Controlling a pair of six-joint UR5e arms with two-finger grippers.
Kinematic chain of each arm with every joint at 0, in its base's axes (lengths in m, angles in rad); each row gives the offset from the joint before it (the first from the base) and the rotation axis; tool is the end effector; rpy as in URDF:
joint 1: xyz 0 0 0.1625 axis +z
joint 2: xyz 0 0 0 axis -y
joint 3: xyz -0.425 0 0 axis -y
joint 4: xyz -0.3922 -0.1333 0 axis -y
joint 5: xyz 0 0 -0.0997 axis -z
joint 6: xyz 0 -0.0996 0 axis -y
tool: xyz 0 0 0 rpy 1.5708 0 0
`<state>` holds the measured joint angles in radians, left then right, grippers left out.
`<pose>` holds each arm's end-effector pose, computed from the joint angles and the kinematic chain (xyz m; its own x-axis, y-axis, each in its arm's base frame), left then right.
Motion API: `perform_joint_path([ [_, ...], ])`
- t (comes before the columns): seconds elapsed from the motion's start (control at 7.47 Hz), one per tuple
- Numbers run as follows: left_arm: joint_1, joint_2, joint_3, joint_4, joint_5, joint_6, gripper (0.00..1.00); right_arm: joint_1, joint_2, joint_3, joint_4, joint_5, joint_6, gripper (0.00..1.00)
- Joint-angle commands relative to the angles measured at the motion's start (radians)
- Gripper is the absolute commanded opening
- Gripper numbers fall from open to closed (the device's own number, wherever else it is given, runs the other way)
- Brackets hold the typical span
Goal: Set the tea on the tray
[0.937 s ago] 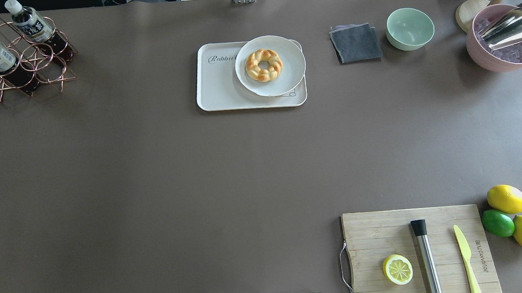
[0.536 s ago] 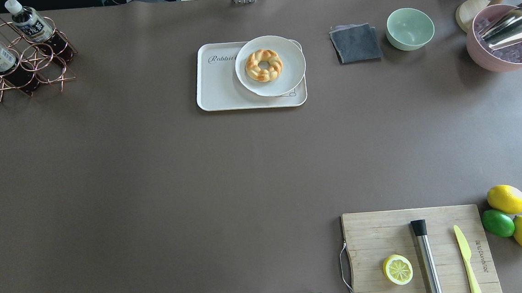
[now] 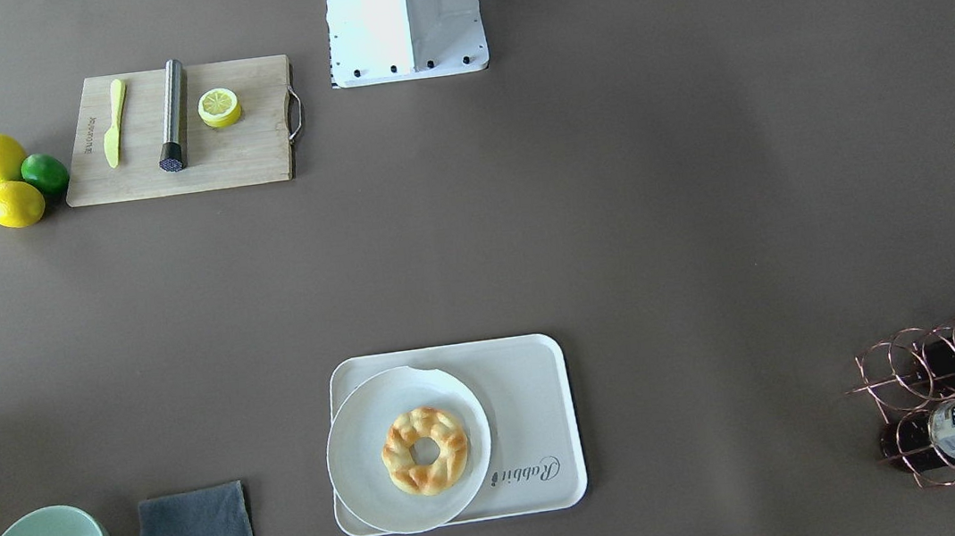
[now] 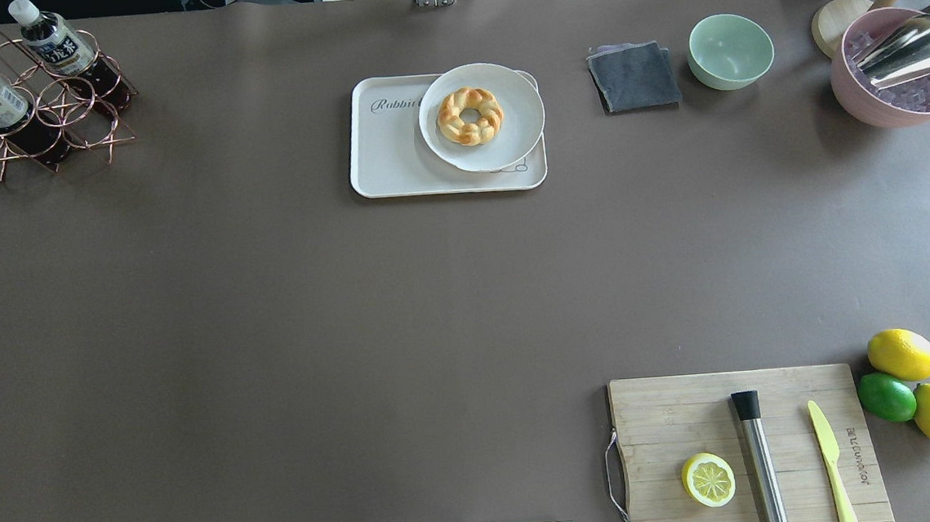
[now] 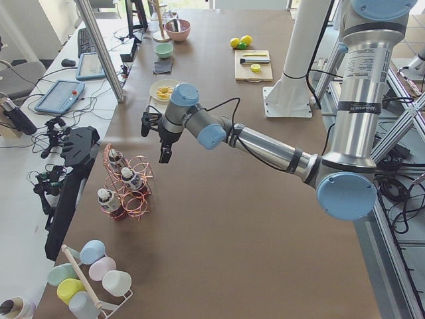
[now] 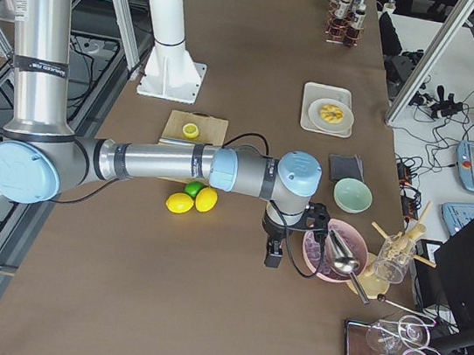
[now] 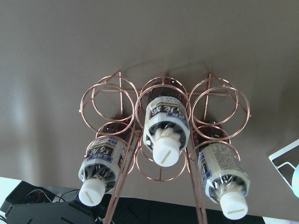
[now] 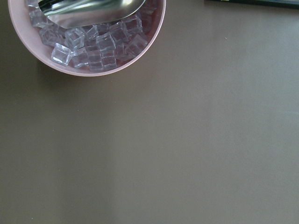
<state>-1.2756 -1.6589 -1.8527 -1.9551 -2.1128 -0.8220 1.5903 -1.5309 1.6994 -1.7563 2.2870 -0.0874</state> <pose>0.0770 -0.5349 0.4379 0.6433 -0.1110 -0.7575 0.3808 0.9048 0.1908 0.0777 -0.5006 0.5982 0.7528 -0.0615 0.6554 0.0464 0.9981 0.0404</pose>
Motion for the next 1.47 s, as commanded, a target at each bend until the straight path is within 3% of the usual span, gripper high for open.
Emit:
perform_joint_path([
  [0.0, 0.021, -0.065, 0.073, -0.017, 0.097, -0.002, 0.98, -0.003, -0.008, -0.007, 0.003, 0.005, 0.001, 1.0],
  [0.4, 0.021, -0.065, 0.171, -0.198, 0.126, -0.002, 0.98, -0.003, -0.009, -0.007, 0.004, 0.061, 0.001, 1.0],
  [1.07, -0.021, -0.051, 0.257, -0.394, 0.129, 0.0, 0.98, -0.003, -0.008, -0.001, 0.004, 0.065, 0.001, 1.0],
  [1.34, -0.016, -0.061, 0.353, -0.514, 0.225, -0.003, 0.97, -0.003, -0.008, -0.001, 0.004, 0.066, 0.001, 1.0],
])
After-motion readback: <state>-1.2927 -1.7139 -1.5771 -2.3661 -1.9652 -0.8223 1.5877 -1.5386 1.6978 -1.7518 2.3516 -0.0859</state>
